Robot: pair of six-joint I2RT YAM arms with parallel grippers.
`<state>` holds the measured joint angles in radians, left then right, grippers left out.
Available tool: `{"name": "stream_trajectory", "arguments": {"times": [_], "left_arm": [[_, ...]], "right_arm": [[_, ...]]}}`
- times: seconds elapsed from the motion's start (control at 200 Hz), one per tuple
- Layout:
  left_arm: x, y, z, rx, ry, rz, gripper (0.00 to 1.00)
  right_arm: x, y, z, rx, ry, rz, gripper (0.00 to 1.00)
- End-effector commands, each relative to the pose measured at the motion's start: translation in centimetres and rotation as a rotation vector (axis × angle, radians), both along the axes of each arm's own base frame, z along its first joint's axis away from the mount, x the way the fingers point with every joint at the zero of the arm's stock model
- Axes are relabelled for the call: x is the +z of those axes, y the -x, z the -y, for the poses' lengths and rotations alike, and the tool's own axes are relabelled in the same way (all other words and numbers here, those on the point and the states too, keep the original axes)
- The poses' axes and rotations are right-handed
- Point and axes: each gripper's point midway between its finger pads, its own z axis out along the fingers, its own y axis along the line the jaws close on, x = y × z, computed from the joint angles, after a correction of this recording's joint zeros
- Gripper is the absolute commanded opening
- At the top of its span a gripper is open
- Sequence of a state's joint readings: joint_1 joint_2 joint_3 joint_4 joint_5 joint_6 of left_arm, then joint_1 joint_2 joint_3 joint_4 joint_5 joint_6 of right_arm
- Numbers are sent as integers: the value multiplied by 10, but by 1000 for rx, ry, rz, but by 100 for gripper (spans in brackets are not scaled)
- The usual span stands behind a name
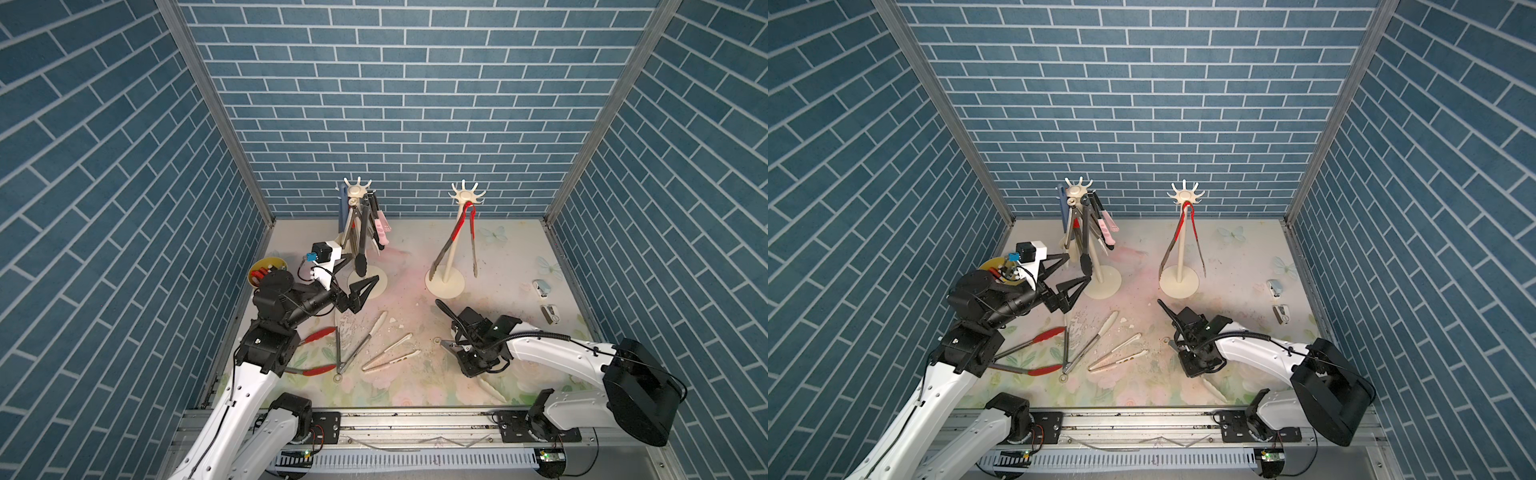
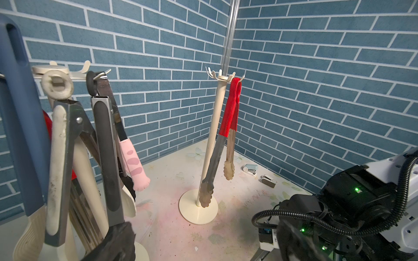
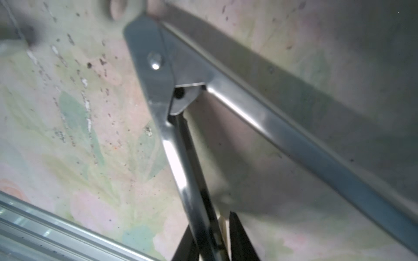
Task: Hang food tongs on kitchen utensil racks
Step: Pick up the food tongs from the center of the board.
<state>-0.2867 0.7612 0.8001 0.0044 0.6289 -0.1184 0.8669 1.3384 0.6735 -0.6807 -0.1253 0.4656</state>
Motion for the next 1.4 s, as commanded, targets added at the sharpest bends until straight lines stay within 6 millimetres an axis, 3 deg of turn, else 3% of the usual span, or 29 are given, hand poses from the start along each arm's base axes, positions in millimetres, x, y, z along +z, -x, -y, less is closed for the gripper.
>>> {"name": "stream_trajectory", "arguments": {"times": [0.0, 0.58, 1.03, 1.395], "left_arm": [[10, 4, 1, -8, 1, 28, 99], [9, 4, 1, -7, 0, 26, 99], [9, 3, -1, 10, -5, 30, 99], [12, 1, -9, 61, -7, 39, 99]], "right_arm": [[2, -4, 1, -1, 21, 21, 16], [27, -27, -5, 48, 12, 145, 0], [59, -38, -10, 44, -67, 258, 0], [79, -48, 18, -130, -89, 333, 0]]}}
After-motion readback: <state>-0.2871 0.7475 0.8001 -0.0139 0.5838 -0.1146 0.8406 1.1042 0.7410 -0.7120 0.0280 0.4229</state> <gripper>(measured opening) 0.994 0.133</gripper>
